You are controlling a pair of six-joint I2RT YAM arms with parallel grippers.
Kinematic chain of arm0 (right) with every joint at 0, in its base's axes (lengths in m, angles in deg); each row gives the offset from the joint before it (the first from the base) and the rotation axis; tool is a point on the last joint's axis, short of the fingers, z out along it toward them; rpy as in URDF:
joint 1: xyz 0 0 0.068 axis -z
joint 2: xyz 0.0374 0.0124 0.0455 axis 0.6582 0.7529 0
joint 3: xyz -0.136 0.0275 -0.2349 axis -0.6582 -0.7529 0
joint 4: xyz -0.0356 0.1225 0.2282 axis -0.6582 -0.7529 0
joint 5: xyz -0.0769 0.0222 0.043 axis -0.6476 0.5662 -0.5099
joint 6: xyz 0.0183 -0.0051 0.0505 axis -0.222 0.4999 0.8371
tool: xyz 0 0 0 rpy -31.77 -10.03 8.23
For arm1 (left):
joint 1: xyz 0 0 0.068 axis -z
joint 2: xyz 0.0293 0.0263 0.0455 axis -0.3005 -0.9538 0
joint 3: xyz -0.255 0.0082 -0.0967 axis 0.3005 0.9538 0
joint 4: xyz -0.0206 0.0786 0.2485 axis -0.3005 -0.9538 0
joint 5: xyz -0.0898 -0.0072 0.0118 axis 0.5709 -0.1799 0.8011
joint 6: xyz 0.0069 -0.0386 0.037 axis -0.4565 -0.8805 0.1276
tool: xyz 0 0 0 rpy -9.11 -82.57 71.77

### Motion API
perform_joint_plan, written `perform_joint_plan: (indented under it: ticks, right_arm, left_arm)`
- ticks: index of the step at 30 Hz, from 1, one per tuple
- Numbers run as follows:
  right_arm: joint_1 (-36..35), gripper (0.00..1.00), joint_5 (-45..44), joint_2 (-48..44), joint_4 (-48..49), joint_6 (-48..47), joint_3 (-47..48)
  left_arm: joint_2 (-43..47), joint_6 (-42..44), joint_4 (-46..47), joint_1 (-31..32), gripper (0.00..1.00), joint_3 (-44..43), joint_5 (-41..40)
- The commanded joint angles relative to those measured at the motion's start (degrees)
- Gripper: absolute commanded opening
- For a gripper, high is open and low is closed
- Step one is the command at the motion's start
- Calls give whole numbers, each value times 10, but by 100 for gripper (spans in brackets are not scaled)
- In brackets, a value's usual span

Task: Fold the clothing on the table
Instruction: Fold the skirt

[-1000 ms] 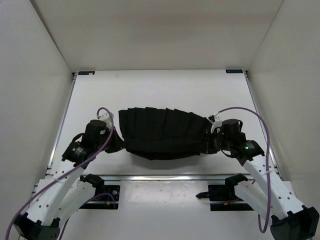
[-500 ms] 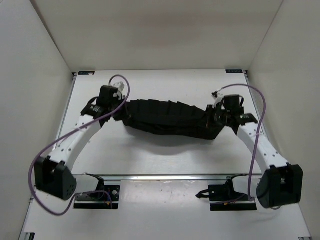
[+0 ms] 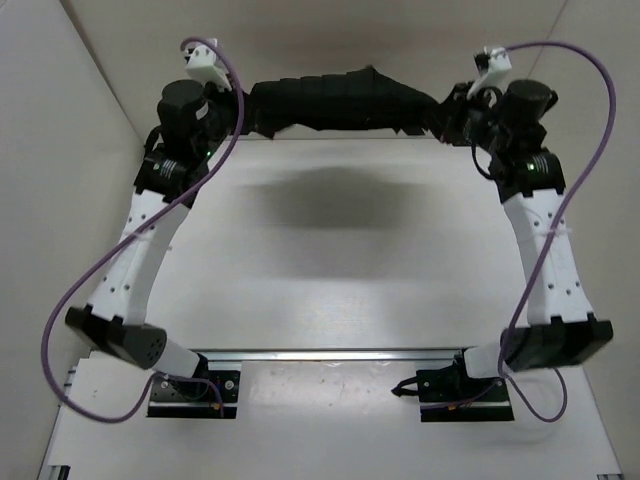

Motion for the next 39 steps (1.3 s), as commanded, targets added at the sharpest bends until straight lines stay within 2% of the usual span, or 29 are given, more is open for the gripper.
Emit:
perform_joint_plan:
  ticks: [1,3,4,7,9,12,16,19,22,24,26,30,36,39]
  right_arm:
    - [69,0,-35,-43,30,-2,-149]
    - [83,0,-14,-60,19,-1,-267]
    - [76,0,-19,-77,13,-3,-293]
    - [25,0,-60,-127,-19,-12,-405]
    - [-21,0,-57,-166,-28,12,-496]
    - [-65,0,-45,-223,-55,54,-569]
    - [-108,0,-43,-255,-119,85,-576]
    - [-93,0,-34,-266,-138,89,-567]
    - [0,0,45,-240,-105,83,-568]
    - [46,1,81,-195,-76,83,-564]
    - [42,0,75,-156,-52,68,-550]
    - [6,0,82,-66,-16,72,-514]
    - [8,0,121,2,27,90,-484]
    - [16,0,122,-3,28,83,-457]
  left_arm:
    - [56,27,-13,-25,0,101,-70]
    - [88,16,-16,-17,0,209,-66]
    - [114,5,-18,-10,0,238,-63]
    - [190,-23,-34,17,0,389,-71]
    - [252,-48,-55,38,0,455,-76]
    - [310,-101,-119,38,0,513,-31]
    - [358,-128,-202,73,0,508,-48]
    - [355,-118,-232,28,0,504,-27]
    - [316,-106,-194,-15,0,501,-7]
    - [249,-98,-158,-41,0,493,18]
    - [195,-105,-133,-61,0,487,51]
    - [119,-108,-96,-48,0,488,60]
    - [113,-117,-104,-69,0,516,88]
    - [152,-106,-111,-57,0,516,79]
